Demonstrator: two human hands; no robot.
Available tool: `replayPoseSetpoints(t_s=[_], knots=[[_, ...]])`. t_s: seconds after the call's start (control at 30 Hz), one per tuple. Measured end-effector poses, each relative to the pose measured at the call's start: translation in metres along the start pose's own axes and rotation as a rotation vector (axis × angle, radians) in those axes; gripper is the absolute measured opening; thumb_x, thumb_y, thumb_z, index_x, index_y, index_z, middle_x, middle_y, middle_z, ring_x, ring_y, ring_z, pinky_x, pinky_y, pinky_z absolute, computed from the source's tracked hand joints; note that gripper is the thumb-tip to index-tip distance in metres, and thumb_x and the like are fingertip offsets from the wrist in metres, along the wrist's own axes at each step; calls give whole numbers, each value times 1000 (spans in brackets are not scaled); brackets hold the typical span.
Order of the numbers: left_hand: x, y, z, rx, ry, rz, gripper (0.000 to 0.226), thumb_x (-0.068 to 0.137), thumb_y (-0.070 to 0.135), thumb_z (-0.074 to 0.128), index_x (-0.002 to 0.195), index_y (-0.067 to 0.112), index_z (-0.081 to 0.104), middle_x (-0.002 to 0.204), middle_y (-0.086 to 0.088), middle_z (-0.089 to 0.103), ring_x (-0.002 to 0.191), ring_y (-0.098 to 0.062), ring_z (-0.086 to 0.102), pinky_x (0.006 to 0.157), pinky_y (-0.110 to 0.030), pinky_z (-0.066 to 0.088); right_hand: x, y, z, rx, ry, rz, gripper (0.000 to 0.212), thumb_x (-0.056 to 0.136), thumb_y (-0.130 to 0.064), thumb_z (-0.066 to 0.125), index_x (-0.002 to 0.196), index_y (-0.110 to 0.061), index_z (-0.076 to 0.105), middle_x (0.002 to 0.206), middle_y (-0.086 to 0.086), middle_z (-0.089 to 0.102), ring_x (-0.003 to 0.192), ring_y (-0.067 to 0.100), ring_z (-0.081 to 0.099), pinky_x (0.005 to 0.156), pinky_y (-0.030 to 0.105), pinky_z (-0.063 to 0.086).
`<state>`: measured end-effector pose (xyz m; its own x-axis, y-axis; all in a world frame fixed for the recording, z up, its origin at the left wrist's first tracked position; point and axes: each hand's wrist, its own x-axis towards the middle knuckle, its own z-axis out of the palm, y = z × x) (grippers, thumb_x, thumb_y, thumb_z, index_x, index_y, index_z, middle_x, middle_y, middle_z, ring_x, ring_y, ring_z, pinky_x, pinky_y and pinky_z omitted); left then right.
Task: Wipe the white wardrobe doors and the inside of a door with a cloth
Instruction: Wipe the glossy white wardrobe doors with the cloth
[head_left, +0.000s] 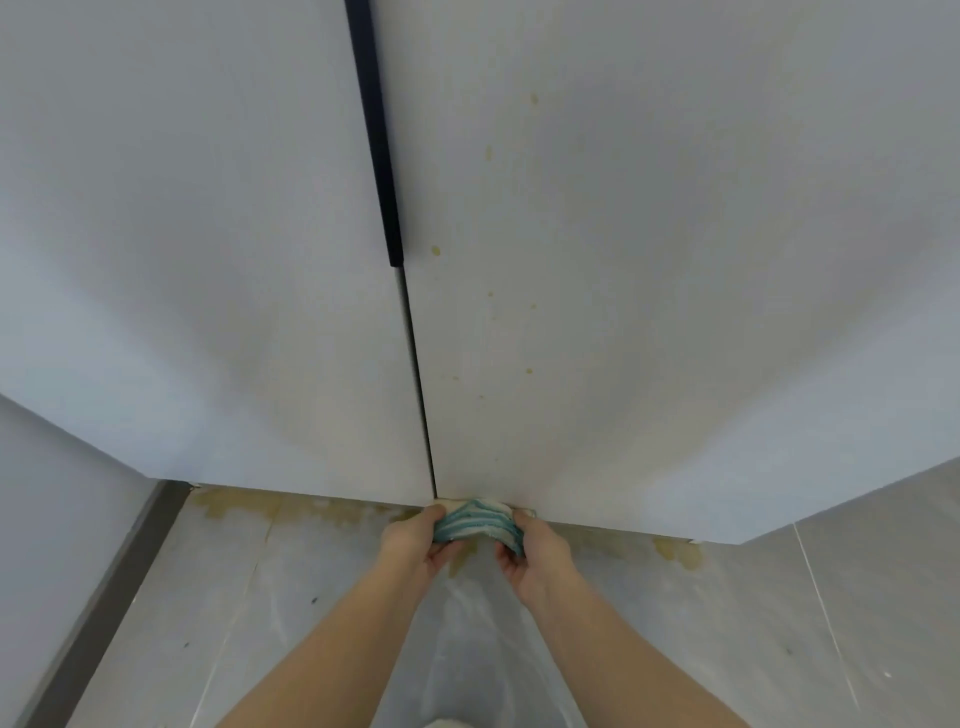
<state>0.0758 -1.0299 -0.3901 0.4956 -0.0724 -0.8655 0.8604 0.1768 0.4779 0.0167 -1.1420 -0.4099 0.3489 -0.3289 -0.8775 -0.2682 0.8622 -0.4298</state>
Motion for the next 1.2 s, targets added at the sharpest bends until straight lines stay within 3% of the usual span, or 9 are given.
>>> replayPoseSetpoints(t_s=[0.17,0.33,0.47,0.7,1.07,1.2], knots=[[-33,13,0,-43,-28,71,11,95,5,58,99,-5,56,83,-20,63,71,-28,62,40,-27,54,-37,-14,8,66,-55,-17,17,93,-6,59,109,1,59,77,15,61,56,20,56,34,19,44],[-78,34,1,-75,-90,182,10,91,6,64,87,-3,62,74,-16,69,55,-22,69,45,-25,56,-87,-34,13,171,-163,-24,8,94,-9,59,90,-2,62,70,11,59,36,11,55,33,17,43],[-114,52,4,-80,-151,241,13,90,9,66,91,-4,65,87,-21,70,71,-27,69,55,-27,60,-132,-52,17,237,-253,-24,10,92,-11,61,86,-4,64,66,9,60,41,10,55,36,16,44],[-176,80,11,-127,-267,335,15,89,12,67,93,-3,67,87,-18,73,67,-21,72,62,-26,61,-195,-78,27,333,-371,-30,9,89,-11,63,84,-4,64,60,7,64,54,13,55,39,14,45],[-260,118,30,-170,-345,444,11,88,13,67,85,3,69,79,-12,74,63,-17,71,59,-25,60,-272,-118,39,395,-529,-85,15,86,-12,65,99,-6,62,70,6,64,50,12,59,41,16,46],[-287,129,35,-204,-376,498,12,87,15,68,88,3,69,82,-11,75,67,-17,72,59,-24,60,-301,-130,45,409,-585,-123,25,75,-10,68,98,-7,61,70,7,65,51,13,60,41,16,45]])
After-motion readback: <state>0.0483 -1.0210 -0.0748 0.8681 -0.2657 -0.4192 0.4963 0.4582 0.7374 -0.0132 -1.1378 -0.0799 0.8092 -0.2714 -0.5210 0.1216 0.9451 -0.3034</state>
